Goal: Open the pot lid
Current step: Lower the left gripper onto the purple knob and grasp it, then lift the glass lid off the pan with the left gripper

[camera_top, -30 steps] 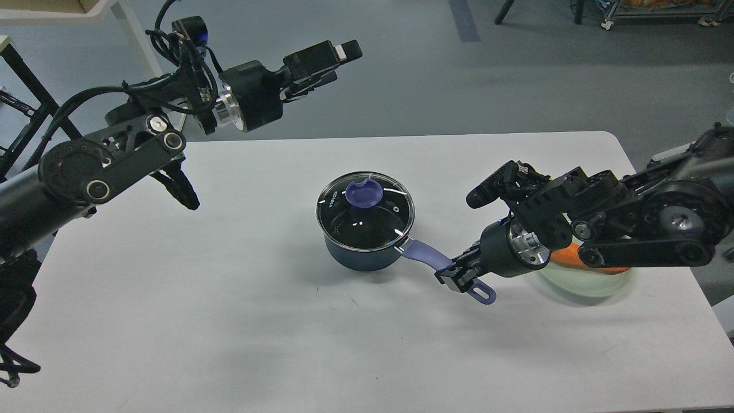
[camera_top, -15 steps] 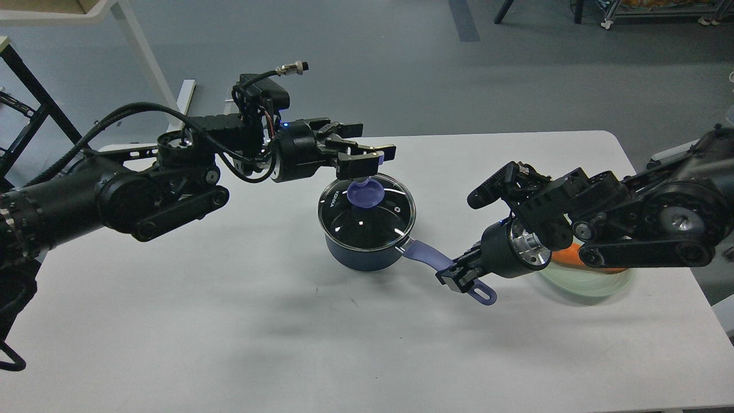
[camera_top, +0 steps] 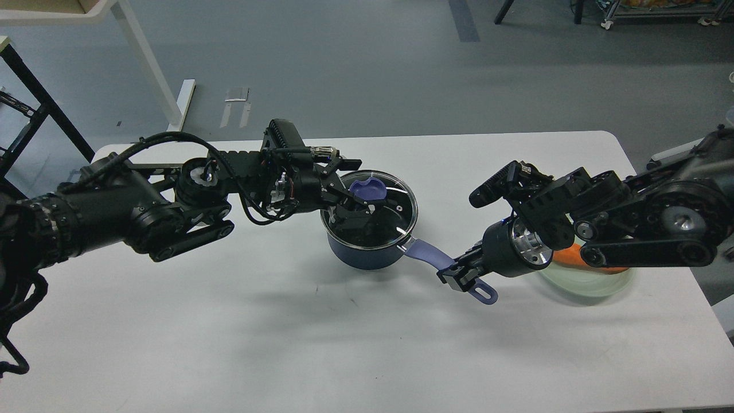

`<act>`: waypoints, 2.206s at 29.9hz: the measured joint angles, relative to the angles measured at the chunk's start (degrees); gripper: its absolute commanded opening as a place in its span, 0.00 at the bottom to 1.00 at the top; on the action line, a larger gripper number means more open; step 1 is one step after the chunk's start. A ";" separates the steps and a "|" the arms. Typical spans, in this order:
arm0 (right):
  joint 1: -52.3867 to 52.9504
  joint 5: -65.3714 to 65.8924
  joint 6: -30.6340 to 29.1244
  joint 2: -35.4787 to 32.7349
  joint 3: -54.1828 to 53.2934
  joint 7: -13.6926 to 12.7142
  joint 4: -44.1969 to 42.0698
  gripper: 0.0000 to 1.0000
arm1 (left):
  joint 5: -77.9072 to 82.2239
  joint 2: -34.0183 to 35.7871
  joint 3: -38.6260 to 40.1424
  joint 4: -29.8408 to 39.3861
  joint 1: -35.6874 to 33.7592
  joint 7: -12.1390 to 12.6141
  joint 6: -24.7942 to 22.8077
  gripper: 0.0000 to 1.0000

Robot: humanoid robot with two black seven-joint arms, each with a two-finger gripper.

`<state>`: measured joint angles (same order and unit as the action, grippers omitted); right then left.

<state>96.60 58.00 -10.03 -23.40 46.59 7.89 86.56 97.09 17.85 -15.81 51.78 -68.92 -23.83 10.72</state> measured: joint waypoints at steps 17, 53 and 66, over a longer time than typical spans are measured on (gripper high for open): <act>0.08 0.00 -0.08 0.27 -0.10 0.04 -0.25 0.28 | -0.53 -0.62 -0.45 -1.51 1.91 -0.45 1.72 0.80; -0.37 0.10 -0.08 0.27 -0.19 -0.01 -0.53 0.29 | -6.01 9.99 -0.81 -0.55 -3.66 -4.21 1.35 0.43; -0.37 0.10 -0.09 0.25 -0.31 0.03 -0.52 0.29 | -5.84 26.44 -1.69 -0.96 6.53 -4.17 2.56 0.43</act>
<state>96.23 58.10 -10.12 -23.14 46.28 7.92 86.04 91.25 44.29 -17.50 50.83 -62.39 -28.00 13.28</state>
